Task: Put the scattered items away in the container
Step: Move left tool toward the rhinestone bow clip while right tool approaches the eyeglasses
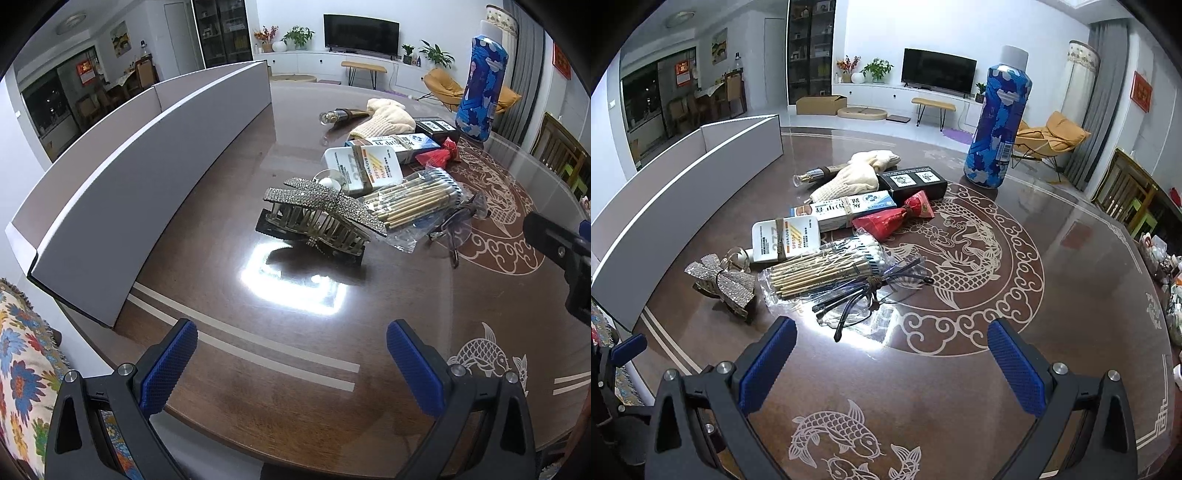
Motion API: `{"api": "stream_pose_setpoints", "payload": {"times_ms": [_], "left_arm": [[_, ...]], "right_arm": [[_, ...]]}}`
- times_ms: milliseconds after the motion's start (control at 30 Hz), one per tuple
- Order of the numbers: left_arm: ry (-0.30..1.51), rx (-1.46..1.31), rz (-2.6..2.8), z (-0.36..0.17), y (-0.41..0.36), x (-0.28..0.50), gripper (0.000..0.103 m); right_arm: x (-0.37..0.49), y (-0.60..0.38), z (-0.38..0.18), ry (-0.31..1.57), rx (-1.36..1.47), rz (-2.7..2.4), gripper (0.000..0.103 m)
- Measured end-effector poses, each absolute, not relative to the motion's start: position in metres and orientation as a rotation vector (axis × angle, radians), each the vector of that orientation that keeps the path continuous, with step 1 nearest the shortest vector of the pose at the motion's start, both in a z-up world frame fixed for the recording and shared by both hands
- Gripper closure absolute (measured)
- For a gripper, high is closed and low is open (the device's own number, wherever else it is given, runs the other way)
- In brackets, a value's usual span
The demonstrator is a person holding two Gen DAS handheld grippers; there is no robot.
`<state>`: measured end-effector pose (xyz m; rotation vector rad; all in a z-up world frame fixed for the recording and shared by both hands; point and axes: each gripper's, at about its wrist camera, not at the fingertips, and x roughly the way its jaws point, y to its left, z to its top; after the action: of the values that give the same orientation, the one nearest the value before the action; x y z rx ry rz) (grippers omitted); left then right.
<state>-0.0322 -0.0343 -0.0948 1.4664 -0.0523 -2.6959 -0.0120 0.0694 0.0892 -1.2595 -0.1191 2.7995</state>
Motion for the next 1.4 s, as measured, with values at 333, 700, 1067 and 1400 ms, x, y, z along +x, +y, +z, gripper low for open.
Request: {"api": "stream_pose_setpoints", "payload": {"times_ms": [333, 700, 1067, 1400], "left_arm": [[-0.05, 1.463, -2.7, -0.092, -0.034, -0.033, 0.0], [-0.048, 1.462, -2.701, -0.092, -0.034, -0.034, 0.0], [-0.033, 1.469, -2.692, -0.093, -0.039, -0.04, 0.0], [-0.026, 1.474, -2.674, -0.098, -0.049, -0.043, 0.0]], "right_arm": [[-0.012, 0.069, 0.09, -0.12, -1.253, 2.802, 0.0], [-0.014, 0.07, 0.091, -0.118, -1.256, 2.797, 0.0], [-0.019, 0.066, 0.091, -0.157, -1.251, 2.792, 0.0], [-0.045, 0.092, 0.077, 0.023, -1.343, 2.807, 0.0]]}}
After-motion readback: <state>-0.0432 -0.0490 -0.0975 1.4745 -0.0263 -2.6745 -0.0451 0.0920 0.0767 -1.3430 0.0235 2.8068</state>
